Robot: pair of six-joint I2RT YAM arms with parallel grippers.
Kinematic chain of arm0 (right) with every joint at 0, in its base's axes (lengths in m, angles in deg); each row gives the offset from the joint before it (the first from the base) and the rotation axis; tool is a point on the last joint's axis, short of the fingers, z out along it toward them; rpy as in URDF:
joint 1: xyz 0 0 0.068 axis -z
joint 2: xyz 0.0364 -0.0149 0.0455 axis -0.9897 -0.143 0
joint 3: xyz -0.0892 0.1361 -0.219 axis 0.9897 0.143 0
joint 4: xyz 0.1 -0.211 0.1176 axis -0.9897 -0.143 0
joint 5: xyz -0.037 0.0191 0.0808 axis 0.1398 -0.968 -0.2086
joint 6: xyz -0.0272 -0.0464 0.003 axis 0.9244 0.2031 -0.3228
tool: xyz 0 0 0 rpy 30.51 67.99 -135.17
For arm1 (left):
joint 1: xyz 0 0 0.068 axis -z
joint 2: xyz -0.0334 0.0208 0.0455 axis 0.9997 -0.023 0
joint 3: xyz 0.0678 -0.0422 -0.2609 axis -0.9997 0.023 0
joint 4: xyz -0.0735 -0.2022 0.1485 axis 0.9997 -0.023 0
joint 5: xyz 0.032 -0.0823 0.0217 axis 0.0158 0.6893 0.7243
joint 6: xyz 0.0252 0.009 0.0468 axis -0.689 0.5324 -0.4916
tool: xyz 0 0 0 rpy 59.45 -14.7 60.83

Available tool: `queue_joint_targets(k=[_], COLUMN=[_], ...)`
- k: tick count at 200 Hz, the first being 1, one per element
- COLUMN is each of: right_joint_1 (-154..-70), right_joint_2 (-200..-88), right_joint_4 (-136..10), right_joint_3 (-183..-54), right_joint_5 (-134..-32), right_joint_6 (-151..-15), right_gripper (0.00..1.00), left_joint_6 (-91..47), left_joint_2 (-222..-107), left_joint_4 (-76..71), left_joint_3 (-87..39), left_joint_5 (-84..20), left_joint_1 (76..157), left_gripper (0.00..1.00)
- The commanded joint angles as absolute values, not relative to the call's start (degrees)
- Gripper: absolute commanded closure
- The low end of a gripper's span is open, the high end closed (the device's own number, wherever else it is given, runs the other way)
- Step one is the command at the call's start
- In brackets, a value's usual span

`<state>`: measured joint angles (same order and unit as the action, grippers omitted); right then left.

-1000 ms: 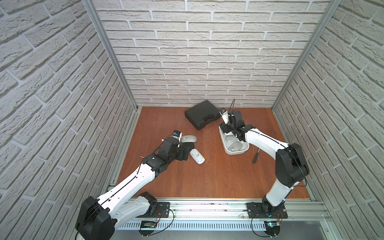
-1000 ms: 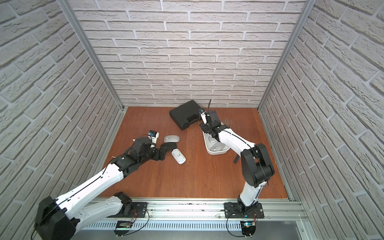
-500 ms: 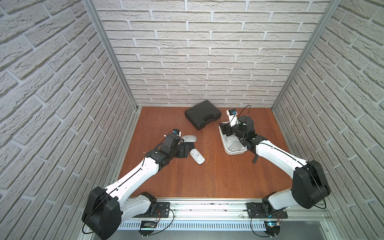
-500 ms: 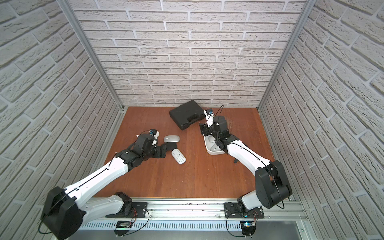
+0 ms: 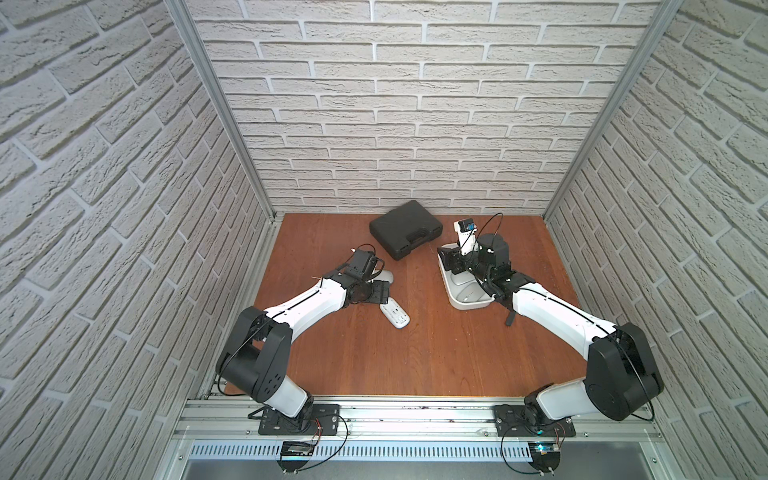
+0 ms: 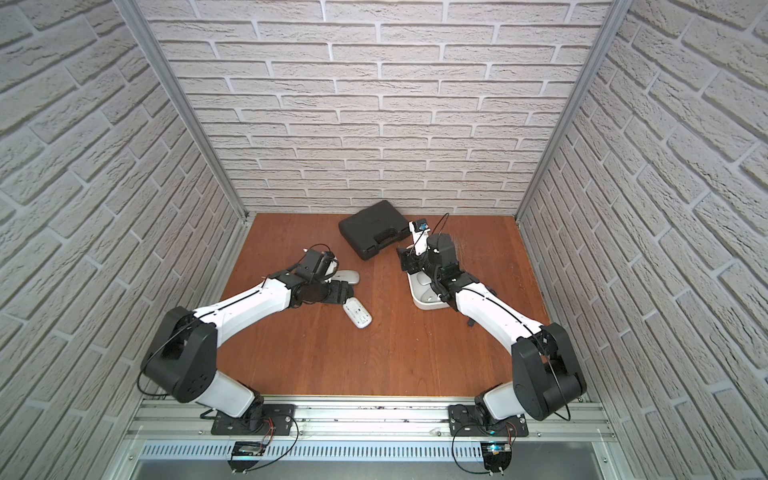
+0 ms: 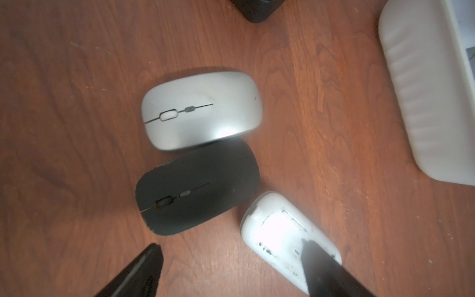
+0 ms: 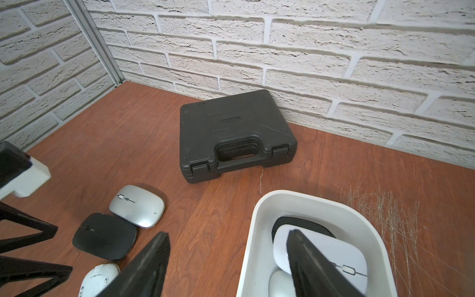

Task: Put the mouse in the storage box
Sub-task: Pick up the mouse from the center of the board.

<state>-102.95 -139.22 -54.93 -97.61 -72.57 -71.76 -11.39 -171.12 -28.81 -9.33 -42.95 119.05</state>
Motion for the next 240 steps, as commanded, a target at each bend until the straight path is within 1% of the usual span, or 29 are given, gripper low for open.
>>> queue_joint_targets(k=[1, 36, 70, 90, 143, 197, 227, 240], right_joint_1=[-103.2, -103.2, -103.2, -103.2, -103.2, -103.2, -103.2, -103.2], right_joint_2=[-138.5, -139.0, -138.9, -139.2, -139.2, -139.9, -140.1, -140.2], right_joint_4=[-53.5, -54.6, -54.9, -55.0, -56.4, -57.1, -57.3, -57.6], right_joint_3=[-96.9, -97.4, -97.6, -97.5, -98.1, -98.8, -98.9, -99.0], right_joint_5=[-72.9, -72.1, -71.7, -71.9, -71.4, -71.9, -72.0, -72.1], right_joint_6=[-72.8, -73.1, -72.9, -72.9, -72.8, -72.7, -72.8, -72.9], right_gripper=[0.24, 0.24, 0.23, 0.23, 0.23, 0.23, 0.24, 0.24], left_joint_6=[-10.5, -4.2, 3.6, 5.8, 6.7, 6.4, 6.1, 6.0], left_joint_2=[-173.1, -176.6, -179.5, -181.7, -185.8, -186.0, -187.8, -188.4], left_joint_4=[-32.3, -39.1, -42.6, -44.3, -41.6, -40.3, -40.0, -39.5], left_joint_3=[-13.8, -16.9, -18.3, -19.4, -20.7, -20.8, -21.3, -21.3], left_joint_5=[-42.4, -47.8, -51.1, -51.0, -48.0, -47.2, -46.1, -45.4], left_joint_1=[121.9, 127.9, 130.3, 130.4, 131.7, 132.4, 132.6, 132.7], left_gripper=[0.1, 0.05, 0.02, 0.02, 0.03, 0.04, 0.06, 0.08])
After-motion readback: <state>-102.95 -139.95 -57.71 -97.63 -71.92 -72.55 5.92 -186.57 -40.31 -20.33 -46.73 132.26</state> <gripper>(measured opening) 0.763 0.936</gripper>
